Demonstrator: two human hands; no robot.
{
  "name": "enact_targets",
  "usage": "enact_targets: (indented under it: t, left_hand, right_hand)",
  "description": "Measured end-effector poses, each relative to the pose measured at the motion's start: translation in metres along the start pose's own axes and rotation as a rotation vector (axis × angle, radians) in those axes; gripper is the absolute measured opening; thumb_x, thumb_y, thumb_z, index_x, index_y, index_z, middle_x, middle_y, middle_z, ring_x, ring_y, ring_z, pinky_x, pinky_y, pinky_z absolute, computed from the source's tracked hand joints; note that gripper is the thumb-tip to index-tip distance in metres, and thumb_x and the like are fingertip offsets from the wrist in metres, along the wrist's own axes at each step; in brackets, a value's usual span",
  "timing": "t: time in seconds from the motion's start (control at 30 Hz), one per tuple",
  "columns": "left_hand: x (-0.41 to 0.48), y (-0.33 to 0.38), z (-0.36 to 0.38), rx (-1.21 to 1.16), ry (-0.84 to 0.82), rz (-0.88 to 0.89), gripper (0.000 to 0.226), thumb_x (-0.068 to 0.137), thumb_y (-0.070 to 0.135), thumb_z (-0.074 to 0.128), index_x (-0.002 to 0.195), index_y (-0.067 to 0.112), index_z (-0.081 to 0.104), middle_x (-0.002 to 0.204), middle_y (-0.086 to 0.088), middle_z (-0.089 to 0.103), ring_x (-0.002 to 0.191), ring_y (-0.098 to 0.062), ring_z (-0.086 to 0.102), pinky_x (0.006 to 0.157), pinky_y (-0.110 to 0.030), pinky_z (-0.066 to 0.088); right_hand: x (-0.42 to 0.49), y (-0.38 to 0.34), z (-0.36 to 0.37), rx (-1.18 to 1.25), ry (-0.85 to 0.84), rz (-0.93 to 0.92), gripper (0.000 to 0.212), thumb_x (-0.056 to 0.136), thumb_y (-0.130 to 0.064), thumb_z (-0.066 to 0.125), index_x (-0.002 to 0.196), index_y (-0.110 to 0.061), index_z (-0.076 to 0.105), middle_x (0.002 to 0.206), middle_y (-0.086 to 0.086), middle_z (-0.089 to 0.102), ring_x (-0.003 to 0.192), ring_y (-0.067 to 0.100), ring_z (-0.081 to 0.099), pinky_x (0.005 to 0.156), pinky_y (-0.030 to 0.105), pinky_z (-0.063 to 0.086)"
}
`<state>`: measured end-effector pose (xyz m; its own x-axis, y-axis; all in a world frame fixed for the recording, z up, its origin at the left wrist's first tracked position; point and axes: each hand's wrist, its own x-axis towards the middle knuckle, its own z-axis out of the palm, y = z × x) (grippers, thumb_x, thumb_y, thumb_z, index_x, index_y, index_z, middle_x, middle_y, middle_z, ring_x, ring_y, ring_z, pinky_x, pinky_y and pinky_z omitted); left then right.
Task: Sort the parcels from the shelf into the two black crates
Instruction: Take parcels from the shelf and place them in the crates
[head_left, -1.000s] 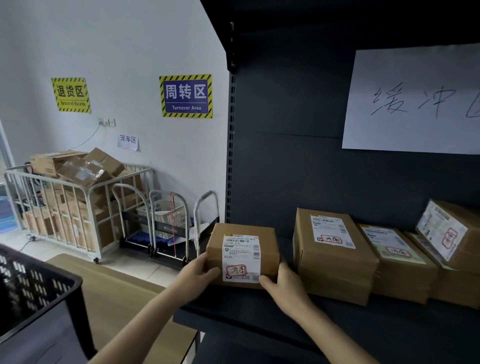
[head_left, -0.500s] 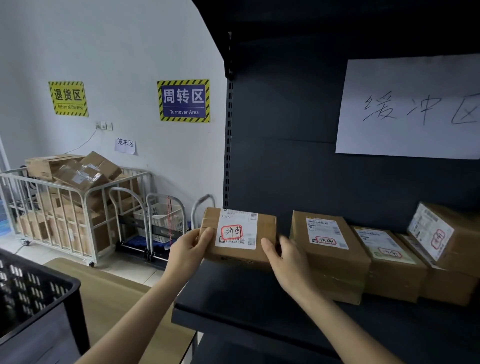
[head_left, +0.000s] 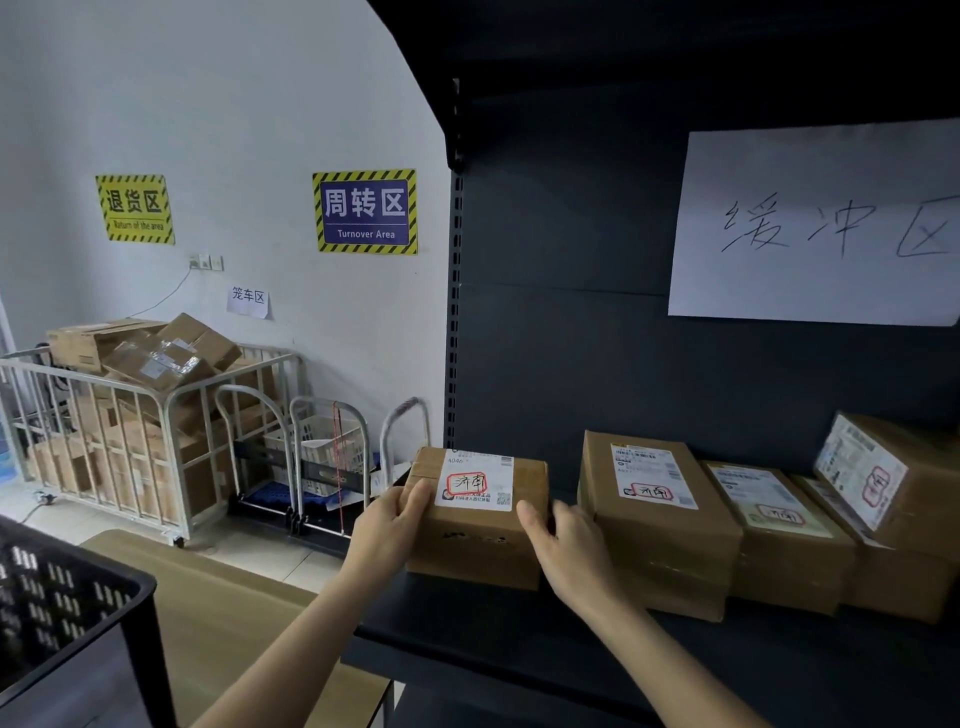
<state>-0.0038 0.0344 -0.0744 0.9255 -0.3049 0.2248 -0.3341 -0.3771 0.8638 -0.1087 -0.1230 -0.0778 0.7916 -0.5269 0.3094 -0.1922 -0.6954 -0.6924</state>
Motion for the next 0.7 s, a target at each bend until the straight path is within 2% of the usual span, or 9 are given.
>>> enact_targets:
  t: [0.17,0.23,0.33,0.4,0.5,0.6,0.63,0.7]
  left_hand:
    - [0.002,-0.002,0.003,-0.023,0.006,-0.018,0.042,0.096,0.041,0.042,0.121,0.01,0.054,0.108,-0.007,0.058,0.099,-0.022,0.053,0.081,-0.032,0.039]
    - [0.004,-0.004,0.003,-0.035,0.016,-0.038,0.044,0.095,0.042,0.043,0.124,0.009,0.053,0.112,-0.009,0.059,0.103,-0.024,0.055,0.088,-0.038,0.046]
    - [0.006,-0.005,0.004,-0.027,0.013,-0.039,0.044,0.094,0.041,0.046,0.124,0.01,0.053,0.112,-0.011,0.063,0.102,-0.027,0.059,0.091,-0.042,0.048]
    - [0.005,-0.003,0.006,0.036,0.034,-0.004,0.046,0.093,0.039,0.049,0.127,0.008,0.05,0.117,-0.013,0.06,0.108,-0.028,0.056,0.093,-0.04,0.044]
    - [-0.004,0.005,0.01,0.156,0.125,0.095,0.055,0.092,0.036,0.053,0.137,0.006,0.041,0.136,-0.017,0.045,0.129,-0.031,0.036,0.105,-0.04,0.029]
    - [-0.023,0.021,0.019,0.238,0.19,0.269,0.067,0.085,0.053,0.045,0.133,0.008,0.046,0.131,-0.013,0.048,0.124,-0.03,0.038,0.103,-0.038,0.03]
    - [-0.029,0.027,0.023,0.254,0.188,0.336,0.071,0.081,0.058,0.037,0.13,0.008,0.05,0.127,-0.01,0.051,0.12,-0.029,0.041,0.101,-0.037,0.032]
    - [-0.039,0.036,0.037,0.248,0.137,0.433,0.073,0.078,0.06,0.029,0.124,0.01,0.055,0.12,-0.005,0.055,0.115,-0.025,0.045,0.096,-0.032,0.034]
  right_hand:
    - [-0.003,-0.002,-0.003,0.012,-0.029,0.012,0.045,0.095,-0.046,0.038,0.113,-0.01,0.057,0.113,0.006,0.055,0.098,0.015,0.052,0.082,0.023,0.04]
    - [-0.006,-0.004,-0.007,0.009,-0.035,0.011,0.045,0.095,-0.047,0.037,0.114,-0.011,0.056,0.111,0.005,0.053,0.102,0.016,0.052,0.088,0.026,0.041]
    - [-0.011,-0.005,-0.015,0.01,-0.026,0.0,0.047,0.096,-0.044,0.038,0.125,-0.009,0.05,0.106,0.0,0.046,0.099,0.013,0.048,0.087,0.023,0.038]
    - [-0.014,-0.003,-0.02,0.008,-0.021,-0.002,0.053,0.096,-0.044,0.039,0.134,-0.006,0.043,0.117,0.003,0.048,0.108,0.016,0.049,0.093,0.025,0.039]
    - [-0.02,0.002,-0.029,0.014,-0.014,-0.006,0.059,0.095,-0.046,0.04,0.142,-0.01,0.033,0.135,0.005,0.044,0.122,0.018,0.046,0.103,0.03,0.039]
    - [-0.028,0.009,-0.044,0.025,0.033,-0.039,0.057,0.095,-0.044,0.041,0.143,-0.013,0.033,0.131,0.001,0.045,0.116,0.012,0.047,0.092,0.019,0.041]
    - [-0.032,0.012,-0.05,0.027,0.064,-0.059,0.055,0.095,-0.042,0.042,0.142,-0.014,0.035,0.128,-0.001,0.046,0.111,0.009,0.048,0.086,0.012,0.041]
    - [-0.039,0.021,-0.064,0.022,0.14,-0.09,0.051,0.095,-0.04,0.044,0.14,-0.017,0.039,0.124,-0.004,0.047,0.104,0.004,0.046,0.08,0.009,0.039]
